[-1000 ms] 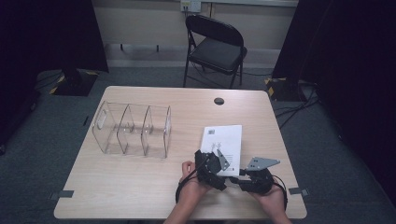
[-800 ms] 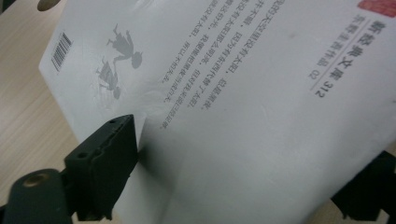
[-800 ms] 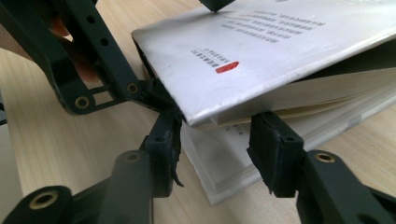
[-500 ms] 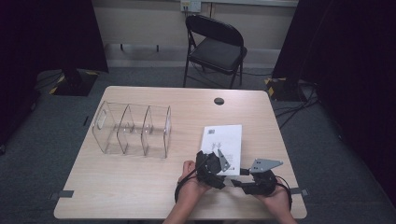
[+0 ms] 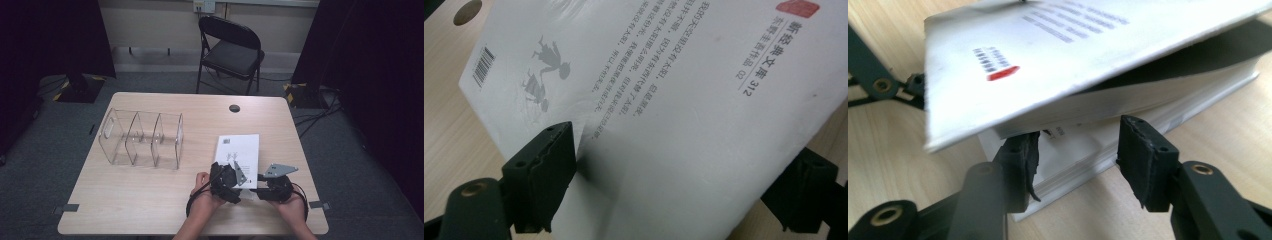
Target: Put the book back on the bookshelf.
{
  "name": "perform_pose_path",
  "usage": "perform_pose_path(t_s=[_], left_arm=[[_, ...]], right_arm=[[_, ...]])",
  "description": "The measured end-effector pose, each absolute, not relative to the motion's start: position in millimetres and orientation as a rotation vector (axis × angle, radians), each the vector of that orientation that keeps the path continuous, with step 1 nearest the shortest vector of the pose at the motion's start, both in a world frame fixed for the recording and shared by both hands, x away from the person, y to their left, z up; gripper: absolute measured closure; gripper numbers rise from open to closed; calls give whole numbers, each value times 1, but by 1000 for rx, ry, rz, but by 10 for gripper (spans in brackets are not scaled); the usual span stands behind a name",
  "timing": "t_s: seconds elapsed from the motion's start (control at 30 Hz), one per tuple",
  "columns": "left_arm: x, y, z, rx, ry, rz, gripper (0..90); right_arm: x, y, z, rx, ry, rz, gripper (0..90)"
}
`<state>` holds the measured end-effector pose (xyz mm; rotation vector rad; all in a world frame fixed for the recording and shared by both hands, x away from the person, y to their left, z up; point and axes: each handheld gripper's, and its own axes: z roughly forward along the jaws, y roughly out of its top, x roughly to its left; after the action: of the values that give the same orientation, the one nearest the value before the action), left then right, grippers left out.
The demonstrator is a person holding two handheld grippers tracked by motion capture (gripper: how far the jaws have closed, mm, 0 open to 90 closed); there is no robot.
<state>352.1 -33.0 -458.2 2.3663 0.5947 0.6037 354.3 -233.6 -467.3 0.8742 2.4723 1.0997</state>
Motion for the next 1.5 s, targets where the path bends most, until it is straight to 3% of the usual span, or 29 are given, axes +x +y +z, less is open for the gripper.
perform_pose_path(t_s=[0.13, 0.3, 0.53, 0.63, 0.7, 1.17, 1.3, 1.5], left_arm=[[355, -31, -458, 2368, 580, 605, 141], [359, -39, -463, 2405, 578, 658, 43], [362, -37, -461, 2406, 546, 715, 128], [355, -40, -458, 2423, 467, 794, 261], [353, -39, -458, 2420, 451, 807, 284], [346, -34, -444, 2403, 436, 891, 479], [348, -32, -437, 2415, 460, 868, 502], [351, -32, -422, 2455, 481, 855, 526]], right_arm=[[351, -235, -462, 879, 2464, 1173, 543], [350, -233, -460, 880, 2468, 1189, 543], [348, -231, -457, 840, 2483, 1224, 528], [350, -236, -458, 851, 2464, 1274, 423], [350, -242, -458, 826, 2464, 1319, 360], [351, -261, -473, 838, 2533, 1268, 345], [352, -260, -479, 753, 2553, 1201, 301], [348, -261, -481, 677, 2589, 1139, 312]])
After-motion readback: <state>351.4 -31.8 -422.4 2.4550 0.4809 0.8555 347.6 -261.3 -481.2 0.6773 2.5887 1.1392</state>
